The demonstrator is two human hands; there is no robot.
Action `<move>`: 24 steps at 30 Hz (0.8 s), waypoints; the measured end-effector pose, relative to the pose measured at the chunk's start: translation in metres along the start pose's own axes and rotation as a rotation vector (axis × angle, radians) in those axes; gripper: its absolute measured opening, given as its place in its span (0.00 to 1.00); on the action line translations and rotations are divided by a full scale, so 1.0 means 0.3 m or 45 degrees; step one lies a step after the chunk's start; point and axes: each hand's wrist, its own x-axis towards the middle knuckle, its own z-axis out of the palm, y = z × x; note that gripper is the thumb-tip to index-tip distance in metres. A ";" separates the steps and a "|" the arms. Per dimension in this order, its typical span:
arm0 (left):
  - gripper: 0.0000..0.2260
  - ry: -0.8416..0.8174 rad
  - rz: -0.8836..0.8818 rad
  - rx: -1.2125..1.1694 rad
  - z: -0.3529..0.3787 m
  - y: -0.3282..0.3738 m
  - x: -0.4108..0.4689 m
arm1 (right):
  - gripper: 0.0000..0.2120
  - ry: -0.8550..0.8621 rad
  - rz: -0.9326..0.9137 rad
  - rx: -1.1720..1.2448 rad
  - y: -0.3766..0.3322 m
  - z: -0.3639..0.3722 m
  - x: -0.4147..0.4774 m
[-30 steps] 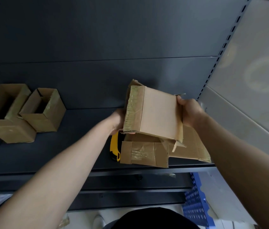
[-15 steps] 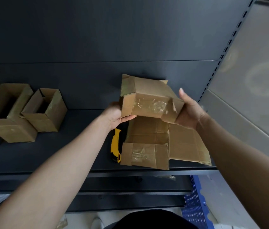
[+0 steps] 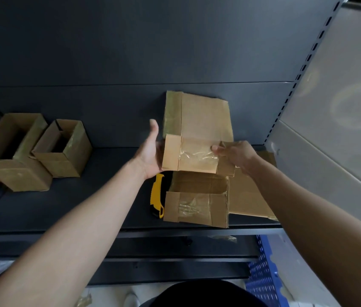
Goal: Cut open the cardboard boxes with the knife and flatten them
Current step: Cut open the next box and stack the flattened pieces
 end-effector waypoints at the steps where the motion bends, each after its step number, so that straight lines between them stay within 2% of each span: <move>1: 0.34 0.040 0.023 0.151 0.007 -0.003 -0.005 | 0.29 0.001 -0.027 0.002 0.006 0.008 -0.005; 3: 0.25 0.227 0.067 0.382 0.008 -0.022 0.009 | 0.22 0.001 -0.062 0.026 0.015 0.018 -0.018; 5: 0.15 0.324 0.003 0.449 0.004 -0.053 0.029 | 0.21 0.061 -0.090 0.019 0.022 0.022 -0.015; 6: 0.14 0.338 -0.051 0.454 -0.003 -0.073 0.042 | 0.22 0.105 -0.088 -0.024 0.027 0.023 -0.012; 9: 0.20 0.345 -0.172 0.626 -0.011 -0.143 0.060 | 0.29 0.114 -0.007 -0.311 0.053 0.033 -0.010; 11: 0.28 0.398 -0.131 0.860 -0.007 -0.189 0.067 | 0.30 0.062 0.009 -0.483 0.100 0.041 -0.004; 14: 0.34 0.464 -0.005 1.175 0.006 -0.225 0.062 | 0.26 0.072 -0.002 -0.441 0.163 0.050 0.001; 16: 0.32 0.437 0.053 1.399 0.014 -0.233 0.054 | 0.24 0.073 0.011 -0.402 0.177 0.056 0.013; 19: 0.27 0.435 0.100 1.568 0.013 -0.232 0.046 | 0.20 0.116 0.034 -0.488 0.141 0.064 0.031; 24: 0.26 0.416 0.179 1.509 -0.031 -0.190 0.039 | 0.19 0.476 -0.042 -0.775 0.016 0.120 0.031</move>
